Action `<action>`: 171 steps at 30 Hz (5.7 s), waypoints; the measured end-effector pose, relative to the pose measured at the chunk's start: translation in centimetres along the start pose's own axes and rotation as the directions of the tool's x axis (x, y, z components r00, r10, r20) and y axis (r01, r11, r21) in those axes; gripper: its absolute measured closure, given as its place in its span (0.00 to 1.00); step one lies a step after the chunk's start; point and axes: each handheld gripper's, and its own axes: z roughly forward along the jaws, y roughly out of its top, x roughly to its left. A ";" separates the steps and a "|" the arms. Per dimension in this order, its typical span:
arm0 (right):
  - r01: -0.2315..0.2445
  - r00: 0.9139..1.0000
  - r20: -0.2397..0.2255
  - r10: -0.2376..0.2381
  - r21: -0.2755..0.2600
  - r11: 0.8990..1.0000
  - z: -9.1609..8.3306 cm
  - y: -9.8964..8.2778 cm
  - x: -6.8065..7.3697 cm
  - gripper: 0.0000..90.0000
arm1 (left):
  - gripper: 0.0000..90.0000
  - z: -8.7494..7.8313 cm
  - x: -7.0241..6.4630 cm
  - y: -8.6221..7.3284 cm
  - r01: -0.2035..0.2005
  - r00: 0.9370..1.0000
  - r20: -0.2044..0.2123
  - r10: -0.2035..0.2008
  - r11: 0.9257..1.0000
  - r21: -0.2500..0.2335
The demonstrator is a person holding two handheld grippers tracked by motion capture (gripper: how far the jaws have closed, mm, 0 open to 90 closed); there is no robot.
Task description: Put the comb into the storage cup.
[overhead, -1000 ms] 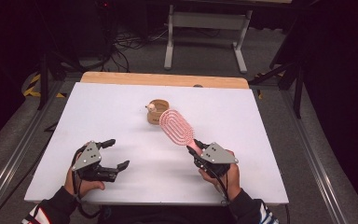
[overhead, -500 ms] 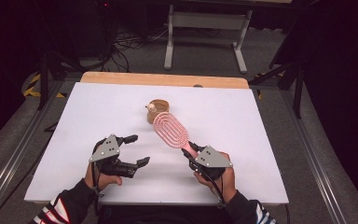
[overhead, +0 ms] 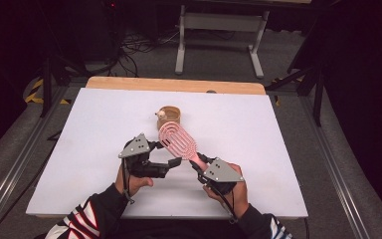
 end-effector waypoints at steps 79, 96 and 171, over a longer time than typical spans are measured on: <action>-0.093 0.992 0.085 0.098 -0.068 0.993 -2.7 -2.7 -3.8 0.07 | 0.70 -6.5 1.5 3.9 -0.069 0.989 -0.143 0.042 0.979 -0.189; -0.095 0.994 0.053 0.097 -0.034 0.995 -3.6 -4.6 -3.9 0.05 | 0.70 -8.5 2.5 5.3 -0.085 0.983 -0.180 0.041 0.966 -0.242; -0.084 0.995 0.063 0.084 0.004 0.996 -3.1 -5.0 -4.0 0.05 | 0.70 -1.8 7.1 10.9 -0.110 0.958 -0.280 0.065 0.983 -0.149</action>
